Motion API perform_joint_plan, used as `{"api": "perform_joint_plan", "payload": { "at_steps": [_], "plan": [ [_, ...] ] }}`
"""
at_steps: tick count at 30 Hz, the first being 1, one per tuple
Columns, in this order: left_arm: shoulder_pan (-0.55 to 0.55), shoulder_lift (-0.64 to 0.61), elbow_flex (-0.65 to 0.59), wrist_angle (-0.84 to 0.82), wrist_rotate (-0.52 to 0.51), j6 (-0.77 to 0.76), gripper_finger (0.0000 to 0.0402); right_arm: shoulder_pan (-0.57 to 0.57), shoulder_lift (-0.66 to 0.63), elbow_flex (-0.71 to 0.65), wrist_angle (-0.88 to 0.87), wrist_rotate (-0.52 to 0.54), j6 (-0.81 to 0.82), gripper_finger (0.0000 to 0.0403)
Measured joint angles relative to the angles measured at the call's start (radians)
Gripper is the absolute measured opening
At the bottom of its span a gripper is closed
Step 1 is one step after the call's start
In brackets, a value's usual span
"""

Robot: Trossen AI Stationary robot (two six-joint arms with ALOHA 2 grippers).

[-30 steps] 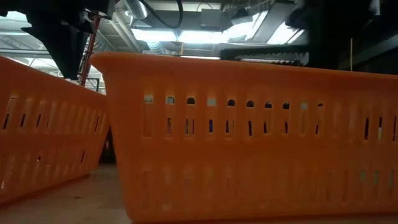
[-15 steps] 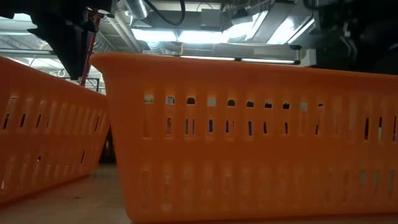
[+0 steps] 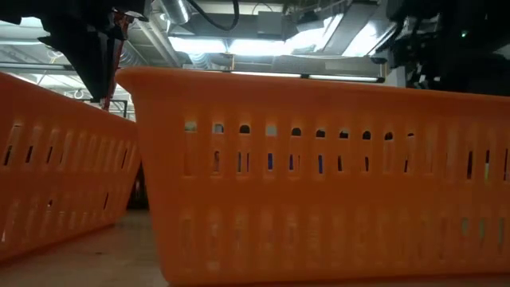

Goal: Stack baskets by color
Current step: Stack the bottom right black bin on the top black bin

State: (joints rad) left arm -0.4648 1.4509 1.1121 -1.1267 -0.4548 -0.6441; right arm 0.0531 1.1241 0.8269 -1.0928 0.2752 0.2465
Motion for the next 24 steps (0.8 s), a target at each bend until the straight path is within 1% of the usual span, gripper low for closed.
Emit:
{"api": "perform_joint_plan", "payload": {
  "at_steps": [3,6,9,12,15,19,24],
  "plan": [
    [0.000,0.000,0.000,0.000,0.000,0.000,0.0059,-0.035,-0.002,-0.042,0.076,-0.066,-0.050,0.0000],
    [0.000,0.000,0.000,0.000,0.000,0.000,0.0059,-0.044,0.006,-0.082,0.122,-0.069,-0.065,0.0000],
    [0.002,0.000,0.000,0.003,-0.001,0.000,0.0059,-0.045,0.019,-0.073,0.130,-0.062,-0.066,0.0000],
    [0.008,0.000,0.000,0.007,-0.001,0.000,0.0059,-0.045,0.020,-0.073,0.138,-0.078,-0.073,0.0000],
    [0.016,0.000,0.000,0.017,-0.003,0.001,0.0059,-0.045,0.020,-0.073,0.138,-0.087,-0.071,0.0008],
    [0.028,0.000,0.000,0.018,-0.003,0.001,0.0060,-0.045,0.020,-0.073,0.136,-0.086,-0.069,0.0040],
    [0.035,0.000,0.000,0.018,-0.002,0.001,0.0059,-0.045,0.020,-0.073,0.136,-0.079,-0.067,0.0106]
  ]
}}
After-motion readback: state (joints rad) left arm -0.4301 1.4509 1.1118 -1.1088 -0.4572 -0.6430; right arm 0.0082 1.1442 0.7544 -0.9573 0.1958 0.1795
